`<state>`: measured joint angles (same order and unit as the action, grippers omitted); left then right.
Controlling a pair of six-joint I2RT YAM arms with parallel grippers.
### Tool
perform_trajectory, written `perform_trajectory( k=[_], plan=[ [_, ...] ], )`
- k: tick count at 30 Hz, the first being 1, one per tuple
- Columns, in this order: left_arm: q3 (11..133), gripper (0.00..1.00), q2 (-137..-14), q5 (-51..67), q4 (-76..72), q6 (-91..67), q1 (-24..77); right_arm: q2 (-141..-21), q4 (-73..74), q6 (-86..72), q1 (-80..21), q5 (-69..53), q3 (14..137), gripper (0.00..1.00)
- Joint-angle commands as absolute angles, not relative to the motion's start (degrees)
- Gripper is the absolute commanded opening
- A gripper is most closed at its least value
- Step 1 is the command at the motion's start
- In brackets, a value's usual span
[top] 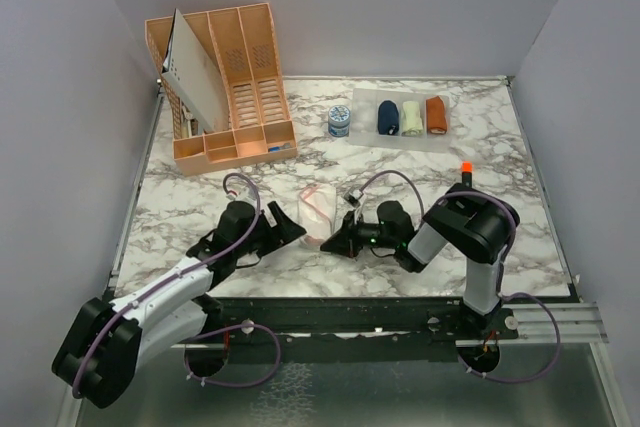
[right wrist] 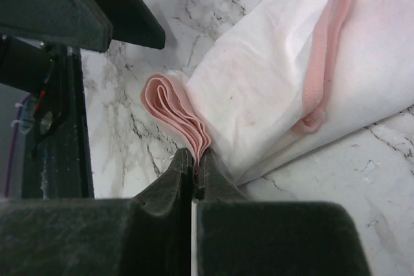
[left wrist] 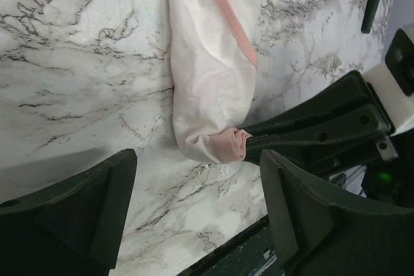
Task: Roll the underwear
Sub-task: Roll the underwear to the center of the board.
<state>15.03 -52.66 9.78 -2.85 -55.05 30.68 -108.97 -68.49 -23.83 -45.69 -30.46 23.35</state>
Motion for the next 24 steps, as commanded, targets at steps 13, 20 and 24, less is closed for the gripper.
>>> perform_trajectory(
  k=[13,20,24],
  plan=[
    [11.84,0.77,-57.45,13.56,-9.93,-47.15,30.67,-120.28,-50.97,-44.99,-36.69,-45.69,32.16,0.03],
    [11.52,0.61,-66.72,14.36,-19.28,-51.83,30.81,-122.43,-52.74,-46.87,-36.06,-46.85,32.20,0.04],
    [11.69,0.58,-71.17,14.63,-22.15,-53.59,30.93,-122.09,-49.37,-45.55,-35.71,-46.76,32.93,0.04]
  ],
)
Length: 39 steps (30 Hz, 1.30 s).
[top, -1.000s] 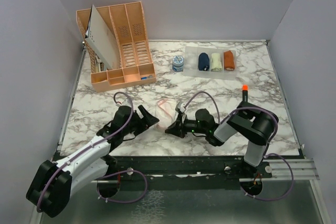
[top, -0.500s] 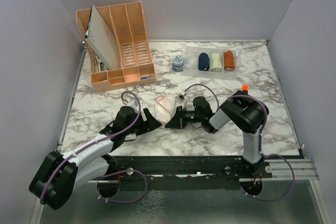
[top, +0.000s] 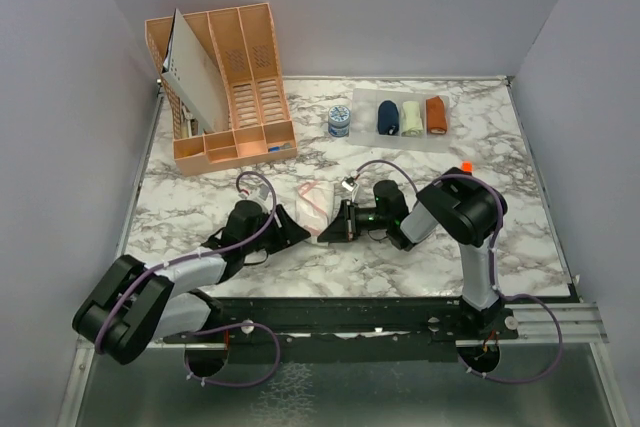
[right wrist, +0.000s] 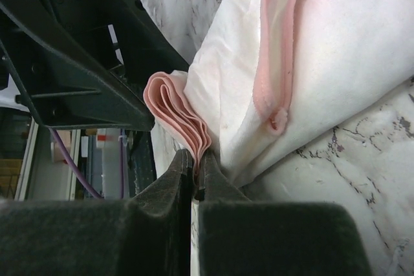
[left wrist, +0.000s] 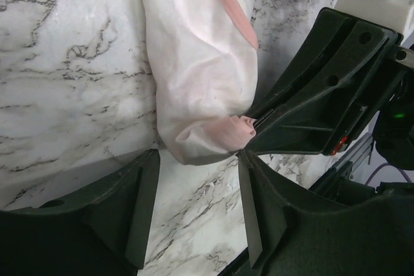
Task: Roll the underwear
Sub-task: Roll the underwear to the center of the board.
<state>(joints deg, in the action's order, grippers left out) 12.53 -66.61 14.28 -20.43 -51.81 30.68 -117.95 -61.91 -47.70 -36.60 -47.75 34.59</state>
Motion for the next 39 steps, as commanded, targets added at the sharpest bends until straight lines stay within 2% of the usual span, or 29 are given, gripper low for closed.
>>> perform_trajectory(
  k=[1,4,7,11,13,15,16,19,24,28,33,36,39],
  plan=[
    [11.43,0.59,-72.03,14.67,-23.29,-54.14,31.01,-122.00,-48.64,-45.19,-35.69,-46.76,33.03,0.05],
    [11.12,0.55,-74.36,14.20,-24.81,-55.94,31.31,-121.82,-47.85,-45.06,-35.58,-47.04,32.98,0.05],
    [10.62,0.40,-76.55,11.84,-25.35,-57.48,31.95,-121.49,-48.12,-45.09,-35.46,-47.53,32.74,0.07],
    [9.85,0.31,-78.43,8.65,-25.31,-58.95,32.55,-120.23,-48.26,-44.17,-35.42,-47.70,32.37,0.15],
    [10.20,0.29,-79.47,8.27,-25.31,-58.71,32.69,-119.26,-48.17,-43.10,-35.43,-48.54,32.42,0.23],
    [11.07,0.20,-80.79,8.74,-25.31,-57.97,32.86,-117.94,-46.73,-40.98,-35.42,-49.22,32.89,0.48],
    [11.62,0.17,-81.45,9.24,-25.31,-57.54,32.86,-116.78,-45.00,-39.14,-35.42,-49.19,33.29,0.54],
    [13.36,0.09,-83.07,11.70,-25.25,-55.57,32.83,-111.01,-36.62,-31.00,-35.43,-45.41,34.18,0.61],
    [14.97,0.02,-83.46,14.97,-23.81,-53.93,32.85,-98.36,-25.12,-15.67,-35.42,-31.57,33.68,0.64],
    [17.24,0.00,-81.28,15.51,-17.59,-51.98,32.79,-89.94,-27.96,-3.84,-35.55,-24.67,29.77,0.65],
    [22.93,0.00,-77.49,13.94,-4.20,-46.70,32.62,-80.28,-35.98,19.52,-39.87,-28.30,23.56,0.61],
    [24.95,0.00,-76.04,15.30,0.42,-45.76,32.21,-77.31,-32.91,36.72,-45.58,-31.99,23.33,0.58],
    [25.48,0.00,-74.36,16.65,4.62,-45.38,31.95,-77.75,-29.58,47.47,-51.60,-28.79,24.10,0.56]
  ],
)
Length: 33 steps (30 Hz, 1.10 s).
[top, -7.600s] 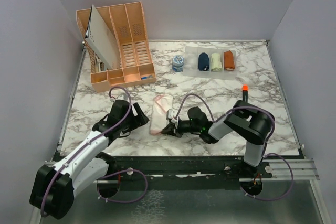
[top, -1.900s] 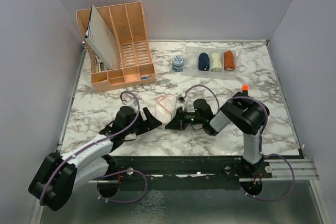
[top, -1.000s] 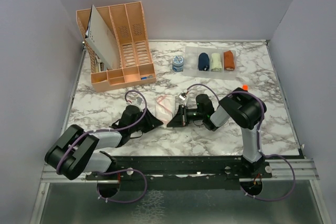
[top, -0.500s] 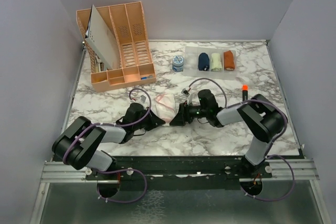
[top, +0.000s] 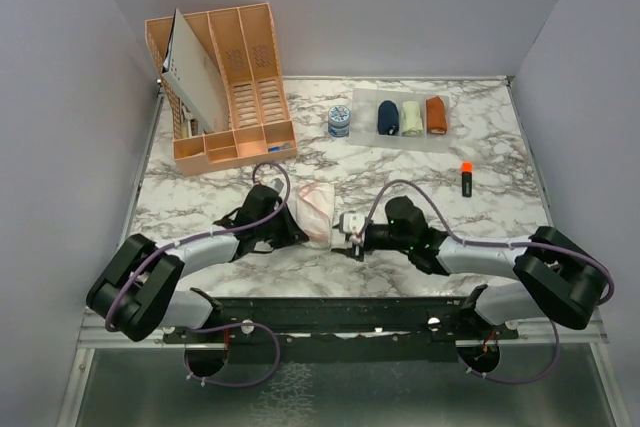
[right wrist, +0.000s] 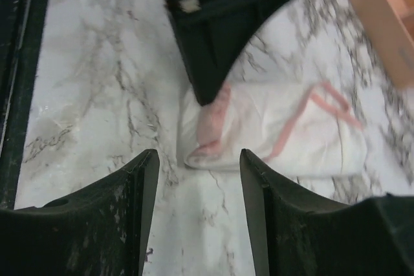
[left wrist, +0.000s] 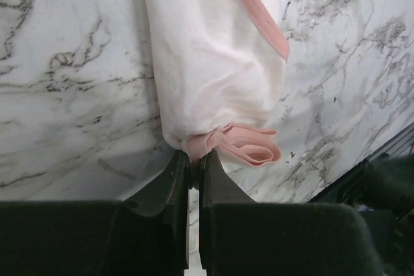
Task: Roll the underwear
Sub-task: Roll the underwear to the center of the board.
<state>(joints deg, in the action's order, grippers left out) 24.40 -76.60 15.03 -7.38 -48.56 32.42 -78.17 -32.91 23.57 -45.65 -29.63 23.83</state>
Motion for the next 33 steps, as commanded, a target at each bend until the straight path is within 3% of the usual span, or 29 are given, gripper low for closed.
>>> perform_trajectory(
  k=[1,8,21,33],
  plan=[
    [25.47,0.00,-73.91,16.91,5.84,-45.35,31.87,-78.53,-28.47,50.34,-54.15,-26.80,24.67,0.55],
    [25.81,0.00,-71.71,18.00,10.60,-44.77,31.08,-86.81,-29.45,57.35,-63.35,-20.88,27.94,0.53],
    [25.63,0.00,-69.47,18.80,14.07,-42.04,30.33,-96.99,-33.37,56.75,-63.98,-13.68,30.60,0.51],
    [25.57,0.04,-68.47,17.52,14.48,-41.82,29.36,-97.91,-32.11,46.62,-63.98,-12.91,29.27,0.26]
  ],
)
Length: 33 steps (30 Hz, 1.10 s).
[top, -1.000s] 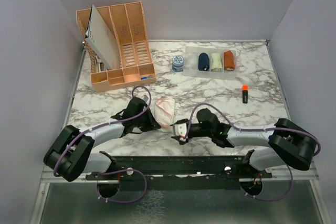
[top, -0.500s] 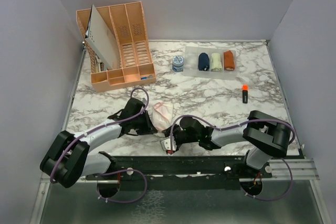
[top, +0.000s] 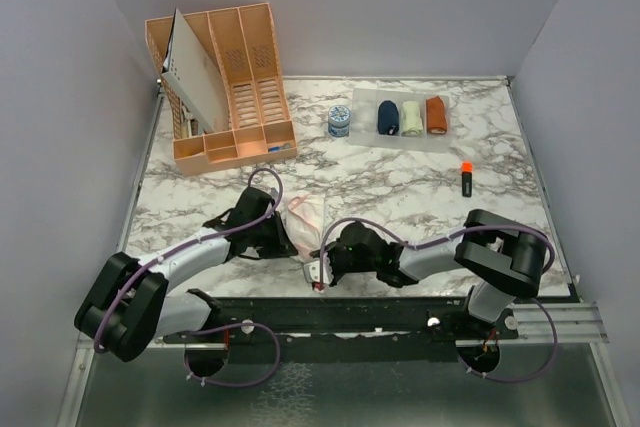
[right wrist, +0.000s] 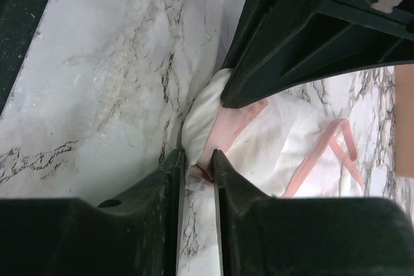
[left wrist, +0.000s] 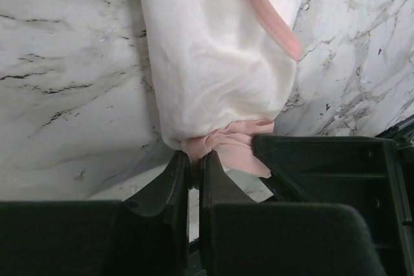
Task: Roll the underwear
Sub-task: Roll the underwear to the center of the board.
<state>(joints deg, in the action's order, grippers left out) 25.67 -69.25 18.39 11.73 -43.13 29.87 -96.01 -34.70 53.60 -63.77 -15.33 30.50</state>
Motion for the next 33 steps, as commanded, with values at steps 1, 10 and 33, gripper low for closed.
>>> perform_trajectory(
  k=[1,10,33],
  plan=[
    [25.64,0.08,-68.16,17.16,14.76,-41.96,29.31,-98.29,-32.42,43.13,-63.98,-12.83,29.53,0.22],
    [21.38,0.55,-59.61,12.34,14.31,-47.28,29.18,-100.82,-40.74,16.43,-58.55,-22.20,28.89,0.09],
    [7.73,0.66,-60.87,4.82,-4.77,-67.94,29.35,-118.34,-86.08,-26.05,-52.29,-24.72,18.81,0.06]
  ],
)
